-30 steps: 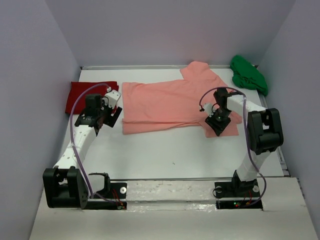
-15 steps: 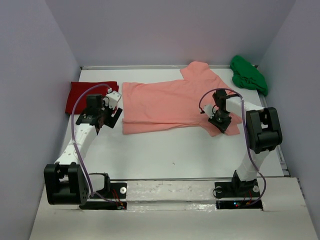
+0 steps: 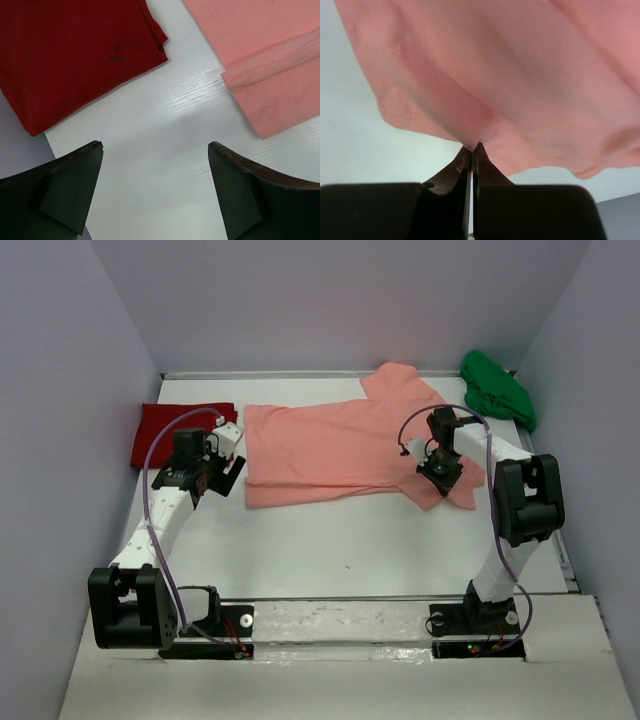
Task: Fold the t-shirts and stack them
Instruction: Fold the tshirt
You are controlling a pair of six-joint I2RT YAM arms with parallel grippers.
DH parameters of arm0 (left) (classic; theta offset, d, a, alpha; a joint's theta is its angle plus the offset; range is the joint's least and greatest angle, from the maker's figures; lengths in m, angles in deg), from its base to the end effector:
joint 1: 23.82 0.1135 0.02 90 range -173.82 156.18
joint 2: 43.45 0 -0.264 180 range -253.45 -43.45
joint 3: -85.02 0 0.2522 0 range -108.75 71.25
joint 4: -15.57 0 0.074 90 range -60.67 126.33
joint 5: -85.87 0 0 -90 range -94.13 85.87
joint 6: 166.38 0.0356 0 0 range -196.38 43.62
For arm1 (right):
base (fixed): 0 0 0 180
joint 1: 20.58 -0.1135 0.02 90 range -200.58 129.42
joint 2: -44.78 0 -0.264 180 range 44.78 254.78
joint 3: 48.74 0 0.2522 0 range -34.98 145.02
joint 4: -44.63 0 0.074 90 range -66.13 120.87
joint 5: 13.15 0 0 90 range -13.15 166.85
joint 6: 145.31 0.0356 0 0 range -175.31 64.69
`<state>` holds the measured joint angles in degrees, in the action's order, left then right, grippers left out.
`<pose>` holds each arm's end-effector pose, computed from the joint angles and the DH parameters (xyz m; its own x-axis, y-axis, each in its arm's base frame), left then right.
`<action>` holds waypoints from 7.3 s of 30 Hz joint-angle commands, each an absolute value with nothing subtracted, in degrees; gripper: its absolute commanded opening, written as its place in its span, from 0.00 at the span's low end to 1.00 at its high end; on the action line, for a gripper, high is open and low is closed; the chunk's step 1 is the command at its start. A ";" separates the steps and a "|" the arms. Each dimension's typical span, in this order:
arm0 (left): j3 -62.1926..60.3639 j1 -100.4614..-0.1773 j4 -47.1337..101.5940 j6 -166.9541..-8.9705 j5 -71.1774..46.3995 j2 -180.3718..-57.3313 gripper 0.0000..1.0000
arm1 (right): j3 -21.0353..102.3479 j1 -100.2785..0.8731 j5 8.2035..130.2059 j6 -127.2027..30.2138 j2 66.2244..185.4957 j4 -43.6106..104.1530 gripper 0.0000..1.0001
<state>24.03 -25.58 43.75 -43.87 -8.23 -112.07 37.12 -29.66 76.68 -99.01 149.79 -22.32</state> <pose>0.2623 -0.0106 0.2618 -0.4456 0.5500 -0.7064 0.3890 0.8296 0.4006 0.3299 0.0528 0.1764 -0.6031 -0.7960 -0.0512 -0.7949 0.6051 -0.0449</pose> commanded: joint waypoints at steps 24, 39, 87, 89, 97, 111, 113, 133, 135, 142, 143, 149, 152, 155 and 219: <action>22.74 -25.23 43.66 -42.98 -9.93 -113.32 0.99 | 67.23 -29.45 81.77 -97.06 163.25 -24.15 0.00; 21.33 -25.23 44.27 -42.37 -10.63 -115.96 0.99 | 83.14 -29.97 84.66 -97.85 173.18 -27.93 0.02; 23.70 -25.23 45.95 -42.54 -12.66 -113.32 0.99 | 74.52 -31.03 103.19 -99.96 176.23 -0.87 0.86; 23.79 -25.23 45.95 -42.54 -12.39 -113.23 0.99 | 77.68 -31.03 104.87 -100.22 178.28 0.01 0.86; 22.83 -25.23 46.82 -42.72 -13.79 -113.23 0.99 | 79.73 -31.03 104.62 -99.52 174.08 1.51 0.89; 23.27 -25.14 47.62 -42.55 -14.76 -110.24 0.99 | 76.13 -30.51 104.63 -98.56 170.12 -0.31 0.90; 23.35 -25.23 47.35 -42.54 -14.94 -110.33 0.99 | 74.28 -30.51 102.78 -97.50 168.54 -1.99 0.89; 24.14 -25.23 46.91 -42.46 -16.43 -110.59 0.99 | 87.28 -31.03 72.63 -86.33 172.39 -29.86 0.35; 24.23 -25.23 46.83 -42.37 -16.26 -110.59 0.99 | 87.54 -31.03 72.63 -86.25 173.10 -29.87 0.35; 24.32 -25.23 47.09 -42.28 -16.08 -110.86 0.99 | 86.58 -31.03 73.59 -86.25 175.03 -29.78 0.36; 24.23 -25.23 47.09 -42.28 -16.17 -110.86 0.99 | 85.70 -31.03 73.59 -86.25 175.03 -29.60 0.36; 24.06 -25.23 46.91 -42.72 -16.96 -111.65 0.99 | 83.33 -31.03 74.12 -86.51 175.03 -28.37 0.36; 24.06 -25.23 47.09 -42.63 -16.61 -111.74 0.99 | 82.80 -31.03 74.56 -86.42 175.56 -27.85 0.37; 24.23 -25.23 47.26 -42.63 -16.70 -111.56 0.99 | 82.53 -31.03 74.82 -86.42 176.35 -27.67 0.37; 24.67 -25.23 47.97 -42.72 -17.40 -111.30 0.99 | 95.28 -34.63 66.31 -88.00 181.80 -24.24 0.34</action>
<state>23.92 -25.56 47.62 -42.78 -16.38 -112.35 93.36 -33.29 71.72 -86.60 183.28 -22.93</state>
